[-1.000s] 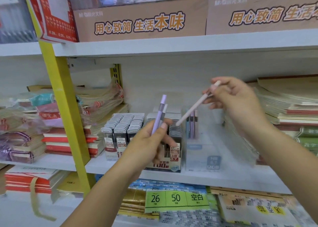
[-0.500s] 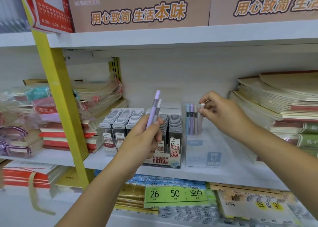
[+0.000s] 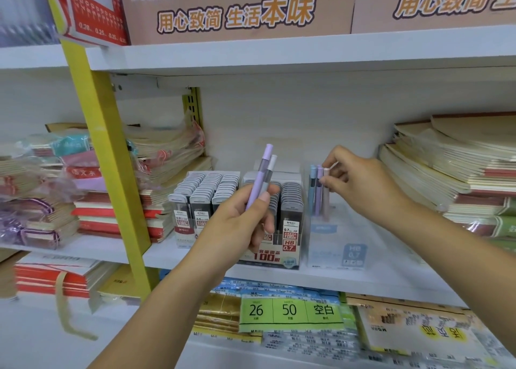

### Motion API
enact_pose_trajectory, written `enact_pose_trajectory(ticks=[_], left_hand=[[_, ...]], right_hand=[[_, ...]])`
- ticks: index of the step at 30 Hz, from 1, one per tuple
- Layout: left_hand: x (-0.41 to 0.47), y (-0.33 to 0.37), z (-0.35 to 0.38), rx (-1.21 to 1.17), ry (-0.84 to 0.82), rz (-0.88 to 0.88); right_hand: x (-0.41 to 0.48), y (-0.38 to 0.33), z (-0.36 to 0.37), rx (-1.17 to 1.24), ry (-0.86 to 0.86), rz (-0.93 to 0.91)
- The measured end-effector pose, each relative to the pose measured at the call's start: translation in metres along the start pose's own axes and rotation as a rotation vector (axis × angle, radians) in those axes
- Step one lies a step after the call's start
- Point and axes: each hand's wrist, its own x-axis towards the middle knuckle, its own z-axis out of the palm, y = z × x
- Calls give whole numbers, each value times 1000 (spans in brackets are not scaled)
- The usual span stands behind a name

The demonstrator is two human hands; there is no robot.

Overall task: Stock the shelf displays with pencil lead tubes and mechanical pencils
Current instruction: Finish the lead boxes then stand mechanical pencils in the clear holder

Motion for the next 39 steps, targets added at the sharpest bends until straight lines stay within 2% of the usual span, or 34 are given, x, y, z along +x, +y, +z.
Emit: enact_pose_trajectory(ticks=[4, 7, 8, 10, 12, 13, 15, 17, 19, 21, 23, 24, 30, 34, 39], left_hand=[[-1, 2, 3, -79, -58, -36], [-1, 4, 6, -127, -97, -57], [-1, 4, 7, -132, -114, -60], [0, 5, 10, -135, -136, -66], [1, 6, 15, -127, -148, -74], [2, 6, 18, -127, -156, -76], [2, 6, 24, -139, -174, -78], [2, 5, 28, -143, -169, -76], [2, 5, 29, -111, -132, -74], [3, 4, 25, -38, -78, -66], [3, 2, 20, 50, -17, -48], [3, 1, 18, 75, 8, -41], [4, -1, 13, 0, 44, -46], [3, -1, 10, 15, 59, -27], [4, -1, 8, -3, 76, -8]], right_hand=[[4, 0, 6, -310, -33, -54], [2, -4, 3, -294, 15, -30], [-1, -10, 0, -189, 58, -17], [-9, -26, -7, 170, 69, 34], [-15, -46, -13, 575, -42, 107], [-18, -52, -14, 691, -93, 140], [-21, -58, -14, 785, -148, 185], [-22, -58, -14, 816, -121, 194], [-20, -56, -20, 906, -23, 206], [-12, -47, -33, 1017, 191, 237], [-2, -30, -47, 918, 382, 210], [3, -21, -52, 798, 405, 184], [14, 18, -31, 53, 88, 41], [15, 28, -16, -51, 15, 4], [15, 33, -12, -64, -8, 10]])
